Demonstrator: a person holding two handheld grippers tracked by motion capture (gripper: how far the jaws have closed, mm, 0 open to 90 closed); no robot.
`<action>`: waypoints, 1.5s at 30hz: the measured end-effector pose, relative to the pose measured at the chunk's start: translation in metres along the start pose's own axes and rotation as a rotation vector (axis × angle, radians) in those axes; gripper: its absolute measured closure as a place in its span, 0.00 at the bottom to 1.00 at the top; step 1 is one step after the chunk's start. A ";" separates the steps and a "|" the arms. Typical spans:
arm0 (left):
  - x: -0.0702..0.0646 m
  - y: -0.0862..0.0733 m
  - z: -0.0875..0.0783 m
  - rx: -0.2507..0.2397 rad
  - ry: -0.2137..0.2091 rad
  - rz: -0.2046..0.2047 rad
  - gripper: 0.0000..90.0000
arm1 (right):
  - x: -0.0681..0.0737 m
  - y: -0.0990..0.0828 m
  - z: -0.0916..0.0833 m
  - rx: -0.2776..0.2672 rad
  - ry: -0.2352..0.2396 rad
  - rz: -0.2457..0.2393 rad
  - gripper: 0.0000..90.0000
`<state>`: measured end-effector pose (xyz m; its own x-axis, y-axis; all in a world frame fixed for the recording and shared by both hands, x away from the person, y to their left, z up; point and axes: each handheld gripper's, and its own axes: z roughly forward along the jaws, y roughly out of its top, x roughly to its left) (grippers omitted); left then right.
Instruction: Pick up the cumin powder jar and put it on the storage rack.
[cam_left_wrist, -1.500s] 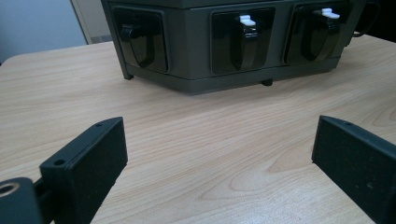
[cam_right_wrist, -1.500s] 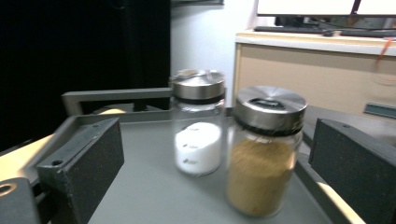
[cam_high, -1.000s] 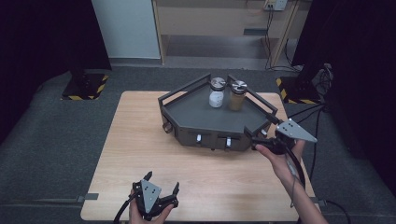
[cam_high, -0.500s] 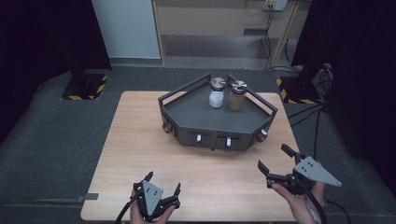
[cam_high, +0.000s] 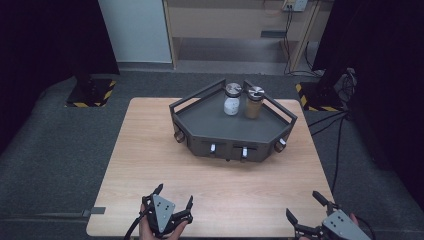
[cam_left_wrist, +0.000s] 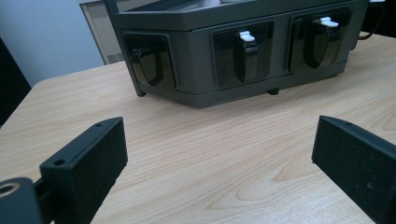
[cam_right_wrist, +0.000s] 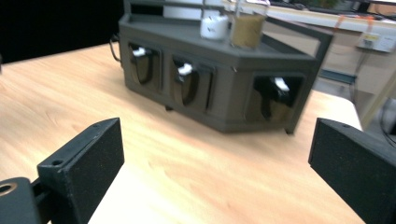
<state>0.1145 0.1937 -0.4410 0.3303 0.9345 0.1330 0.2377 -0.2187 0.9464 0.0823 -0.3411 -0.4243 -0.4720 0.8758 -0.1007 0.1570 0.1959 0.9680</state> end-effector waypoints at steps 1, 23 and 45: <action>0.000 0.000 0.000 0.000 0.003 0.000 0.02 | 0.001 -0.003 -0.004 0.009 -0.004 0.000 0.04; -0.004 -0.001 0.001 -0.002 0.004 0.015 0.02 | 0.002 -0.041 -0.039 0.023 -0.104 0.048 0.04; -0.001 -0.002 0.001 -0.004 0.018 0.007 0.02 | -0.001 -0.041 -0.040 0.029 -0.110 0.051 0.04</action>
<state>0.1151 0.1929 -0.4432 0.3157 0.9377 0.1449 0.2321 -0.2244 0.9465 0.0413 -0.3677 -0.4547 -0.3646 0.9279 -0.0775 0.2045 0.1609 0.9655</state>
